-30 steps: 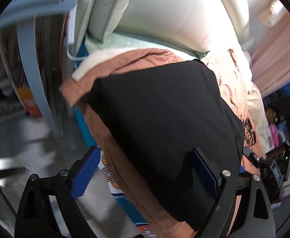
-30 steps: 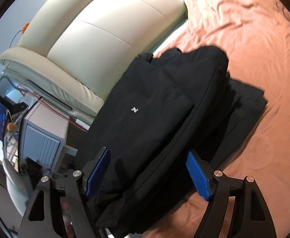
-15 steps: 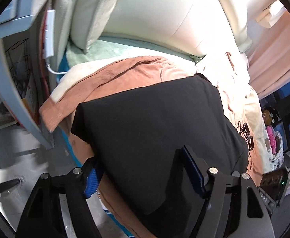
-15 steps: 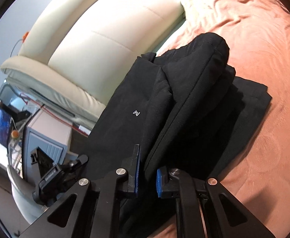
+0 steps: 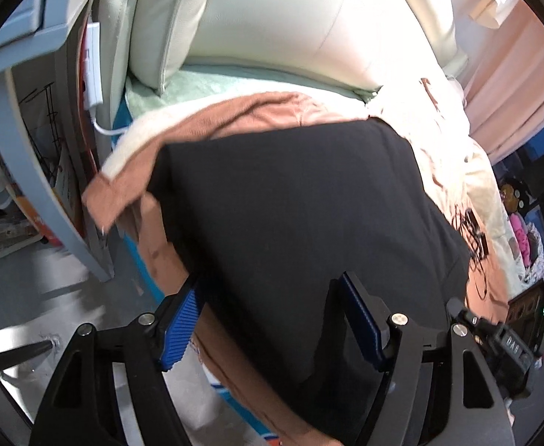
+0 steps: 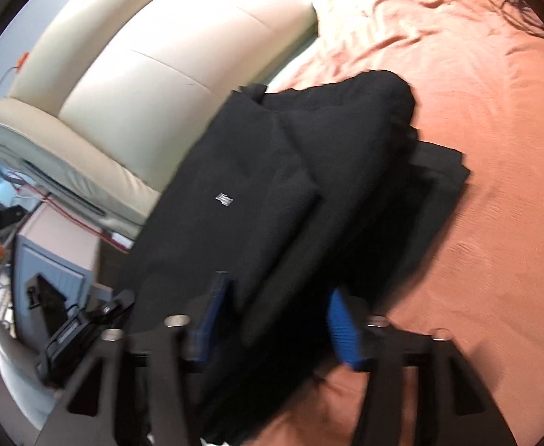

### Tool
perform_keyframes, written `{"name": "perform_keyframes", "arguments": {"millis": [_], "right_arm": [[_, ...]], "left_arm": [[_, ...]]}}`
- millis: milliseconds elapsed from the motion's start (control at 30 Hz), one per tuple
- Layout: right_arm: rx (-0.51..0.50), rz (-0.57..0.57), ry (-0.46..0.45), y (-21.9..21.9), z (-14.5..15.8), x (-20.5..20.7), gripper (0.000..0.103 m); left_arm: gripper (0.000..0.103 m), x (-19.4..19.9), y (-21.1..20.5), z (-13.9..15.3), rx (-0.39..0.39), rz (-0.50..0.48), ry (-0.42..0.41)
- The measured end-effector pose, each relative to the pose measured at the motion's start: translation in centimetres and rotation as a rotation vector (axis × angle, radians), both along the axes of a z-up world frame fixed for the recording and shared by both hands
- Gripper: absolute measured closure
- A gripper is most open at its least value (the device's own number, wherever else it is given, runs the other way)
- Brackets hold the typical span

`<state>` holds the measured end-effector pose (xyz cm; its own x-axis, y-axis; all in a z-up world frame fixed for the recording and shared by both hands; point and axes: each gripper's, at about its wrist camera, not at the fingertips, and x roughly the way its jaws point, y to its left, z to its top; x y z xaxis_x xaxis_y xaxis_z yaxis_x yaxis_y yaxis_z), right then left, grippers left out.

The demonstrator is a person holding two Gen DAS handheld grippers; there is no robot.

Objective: Fold large clothes
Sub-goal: 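Carry the folded shirt to the bed corner by the headboard and lower it, then open both tools and pull them back from the folded shirt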

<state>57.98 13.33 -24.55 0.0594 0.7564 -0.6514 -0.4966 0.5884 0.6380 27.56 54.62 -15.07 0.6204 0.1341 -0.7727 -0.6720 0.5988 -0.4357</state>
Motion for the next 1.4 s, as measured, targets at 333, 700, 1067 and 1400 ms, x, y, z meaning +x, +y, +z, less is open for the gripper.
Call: {"name": "perform_keyframes", "arguments": {"millis": [333, 700, 1067, 1400], "right_arm": [[-0.042, 0.022, -0.033, -4.2, 2.7, -2.9, 0.031], [-0.074, -0.004, -0.166, -13.1, 7.0, -7.7, 0.017], [-0.110, -0.084, -0.303, -21.7, 11.6, -11.0, 0.001], [-0.126, -0.174, -0.410, -28.7, 15.3, -15.7, 0.000]], "left_arm": [[0.030, -1.1, -6.7, 1.2, 0.008, -0.094, 0.002], [0.030, -3.3, -15.1, 4.9, 0.098, -0.123, -0.038], [0.005, -5.7, -22.4, 10.0, 0.240, -0.185, -0.132], [0.002, -9.0, -27.5, 13.0, 0.298, -0.273, -0.216]]}}
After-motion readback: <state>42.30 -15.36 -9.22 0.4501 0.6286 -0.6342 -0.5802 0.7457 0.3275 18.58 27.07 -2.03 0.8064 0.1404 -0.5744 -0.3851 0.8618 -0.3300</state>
